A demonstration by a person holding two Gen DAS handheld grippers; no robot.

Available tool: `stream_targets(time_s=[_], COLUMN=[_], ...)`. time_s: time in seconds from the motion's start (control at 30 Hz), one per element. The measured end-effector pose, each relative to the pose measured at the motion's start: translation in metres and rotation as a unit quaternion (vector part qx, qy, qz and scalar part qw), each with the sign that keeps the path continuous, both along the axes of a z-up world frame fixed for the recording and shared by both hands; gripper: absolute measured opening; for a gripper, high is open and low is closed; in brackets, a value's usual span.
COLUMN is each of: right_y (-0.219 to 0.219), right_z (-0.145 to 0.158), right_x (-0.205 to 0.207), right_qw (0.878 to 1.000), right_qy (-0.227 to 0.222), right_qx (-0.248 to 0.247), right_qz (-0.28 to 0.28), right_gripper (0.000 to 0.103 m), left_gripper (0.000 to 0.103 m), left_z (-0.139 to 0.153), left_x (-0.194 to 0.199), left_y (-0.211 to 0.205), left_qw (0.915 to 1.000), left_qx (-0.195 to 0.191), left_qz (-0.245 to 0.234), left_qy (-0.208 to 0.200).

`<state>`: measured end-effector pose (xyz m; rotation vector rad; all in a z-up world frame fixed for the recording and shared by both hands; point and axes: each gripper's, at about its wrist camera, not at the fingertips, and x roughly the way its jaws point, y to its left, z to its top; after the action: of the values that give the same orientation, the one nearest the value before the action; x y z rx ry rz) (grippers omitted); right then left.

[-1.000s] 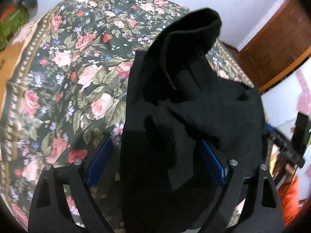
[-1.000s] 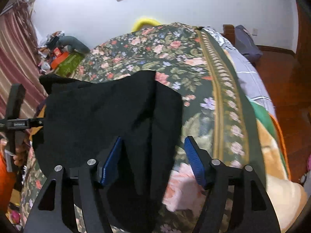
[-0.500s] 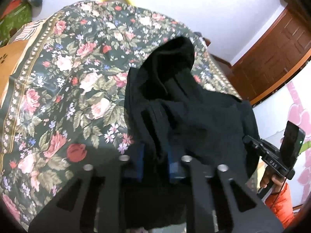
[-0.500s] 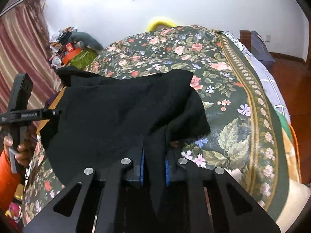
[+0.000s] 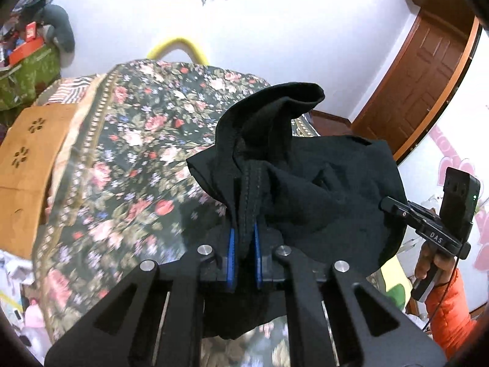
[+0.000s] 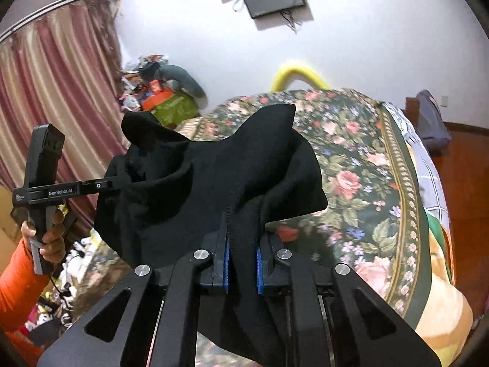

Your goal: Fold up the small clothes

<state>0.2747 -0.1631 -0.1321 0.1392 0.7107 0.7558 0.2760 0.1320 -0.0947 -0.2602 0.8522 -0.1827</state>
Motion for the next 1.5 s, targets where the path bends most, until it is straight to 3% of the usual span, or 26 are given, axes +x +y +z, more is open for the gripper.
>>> stream_targets(time_s=[0.13, 0.27, 0.43, 0.63, 0.7, 0.77, 0.83, 0.9, 1.0, 1.07, 1.13, 1.3, 1.33, 1.37, 1.43, 1.5], right_y=[0.014, 0.031, 0.049, 0.043, 0.040, 0.038, 0.036, 0.034, 0.036, 0.039, 0.045, 0.061, 0.063, 0.064, 0.065, 0.066], right_z=[0.004, -0.008, -0.043, -0.085, -0.090, -0.091, -0.088, -0.082, -0.072, -0.070, -0.073, -0.097, -0.101, -0.104, -0.106, -0.104], right_x=[-0.022, -0.040, -0.047, -0.036, -0.036, -0.036, -0.039, -0.041, -0.039, -0.034, -0.025, -0.003, 0.000, 0.001, 0.001, 0.000], right_qw=[1.000, 0.999, 0.997, 0.993, 0.993, 0.994, 0.994, 0.995, 0.996, 0.997, 0.997, 0.996, 0.996, 0.996, 0.996, 0.997], right_qy=[0.003, 0.022, 0.062, 0.111, 0.108, 0.099, 0.083, 0.064, 0.038, 0.022, 0.021, 0.043, 0.049, 0.052, 0.049, 0.039], right_qx=[0.010, 0.013, -0.005, -0.019, -0.036, -0.054, -0.067, -0.076, -0.077, -0.074, -0.074, -0.082, -0.081, -0.076, -0.070, -0.068], right_qz=[0.019, 0.040, 0.052, 0.021, 0.012, 0.008, 0.002, -0.003, -0.003, 0.001, 0.002, -0.004, -0.004, -0.003, 0.000, 0.006], right_gripper=[0.011, 0.011, 0.011, 0.017, 0.018, 0.020, 0.024, 0.028, 0.043, 0.046, 0.046, 0.046, 0.046, 0.046, 0.026, 0.011], left_gripper=[0.009, 0.009, 0.009, 0.014, 0.015, 0.031, 0.035, 0.035, 0.044, 0.063, 0.070, 0.067, 0.055, 0.036, 0.014, 0.012], left_z=[0.007, -0.004, -0.053, -0.109, -0.118, -0.120, -0.115, -0.108, -0.100, -0.098, -0.102, -0.124, -0.124, -0.125, -0.125, -0.121], left_x=[-0.036, -0.061, -0.075, -0.075, -0.074, -0.074, -0.075, -0.074, -0.065, -0.056, -0.047, -0.030, -0.029, -0.030, -0.030, -0.033], left_y=[0.014, 0.030, 0.051, 0.074, 0.082, 0.087, 0.091, 0.089, 0.083, 0.076, 0.066, 0.053, 0.053, 0.053, 0.052, 0.048], left_qw=[0.9999, 0.9996, 0.9961, 0.9888, 0.9868, 0.9862, 0.9868, 0.9868, 0.9891, 0.9907, 0.9904, 0.9893, 0.9904, 0.9920, 0.9932, 0.9936], left_qx=[0.001, -0.004, -0.024, -0.032, -0.016, -0.004, 0.009, 0.046, 0.073, 0.081, 0.095, 0.089, 0.082, 0.066, 0.040, 0.054], left_qz=[0.011, 0.025, 0.036, 0.059, 0.075, 0.083, 0.091, 0.098, 0.078, 0.064, 0.044, 0.028, 0.025, 0.019, 0.003, -0.001], left_qy=[-0.001, 0.016, 0.077, 0.133, 0.143, 0.144, 0.134, 0.121, 0.101, 0.089, 0.090, 0.112, 0.109, 0.106, 0.109, 0.099])
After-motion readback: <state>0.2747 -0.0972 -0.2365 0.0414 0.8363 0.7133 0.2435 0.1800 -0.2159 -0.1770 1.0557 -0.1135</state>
